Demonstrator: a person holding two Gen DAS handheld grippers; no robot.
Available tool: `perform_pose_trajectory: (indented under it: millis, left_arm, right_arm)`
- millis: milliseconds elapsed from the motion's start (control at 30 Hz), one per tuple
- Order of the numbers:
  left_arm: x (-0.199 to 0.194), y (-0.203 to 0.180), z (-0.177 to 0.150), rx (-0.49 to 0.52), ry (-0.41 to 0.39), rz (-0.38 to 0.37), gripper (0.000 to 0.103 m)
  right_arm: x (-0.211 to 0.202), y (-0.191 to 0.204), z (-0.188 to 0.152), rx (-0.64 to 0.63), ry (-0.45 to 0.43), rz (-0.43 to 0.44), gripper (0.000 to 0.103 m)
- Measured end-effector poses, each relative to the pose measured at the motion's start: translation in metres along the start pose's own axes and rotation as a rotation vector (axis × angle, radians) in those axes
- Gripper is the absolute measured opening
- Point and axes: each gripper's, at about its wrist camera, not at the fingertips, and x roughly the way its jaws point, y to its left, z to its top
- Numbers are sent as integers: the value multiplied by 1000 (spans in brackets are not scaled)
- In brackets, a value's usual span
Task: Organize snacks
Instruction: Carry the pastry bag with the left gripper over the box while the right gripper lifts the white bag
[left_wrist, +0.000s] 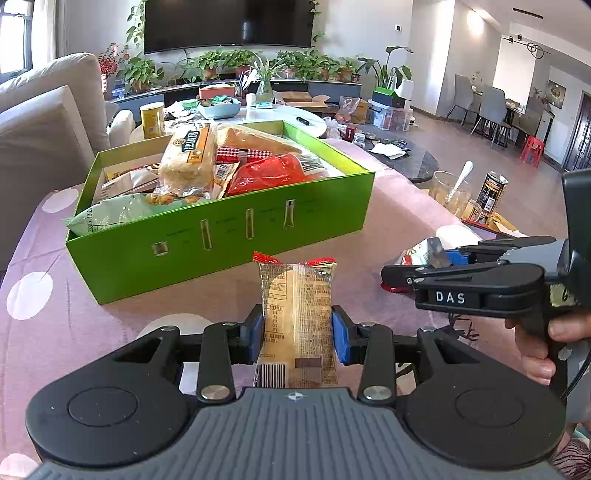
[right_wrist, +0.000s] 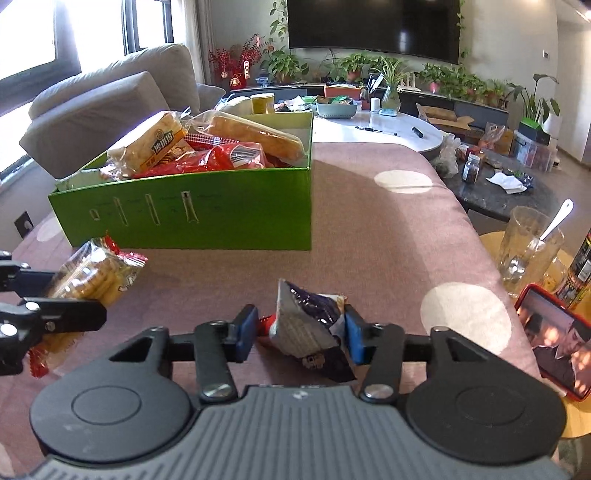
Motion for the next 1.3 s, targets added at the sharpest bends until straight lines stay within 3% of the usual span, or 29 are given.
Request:
perform_pose_trajectory:
  millis: [267,633,1100,1300]
  left_arm:
    - [-11,2,1,-1,-28,-1,35]
    - [-39,5,3,-6,-95,14,35]
    - [-72,12,46,29,-247,84,35]
    - [-65,22,44,5,-234,87,35]
  right_arm:
    - [-10,1,3,35,-7,20,82]
    - [-41,16,16,23,-91,47,82]
    - [-76,40,63,-36,-263,131,82]
    - [-70,36,69,-41,-259,156,82]
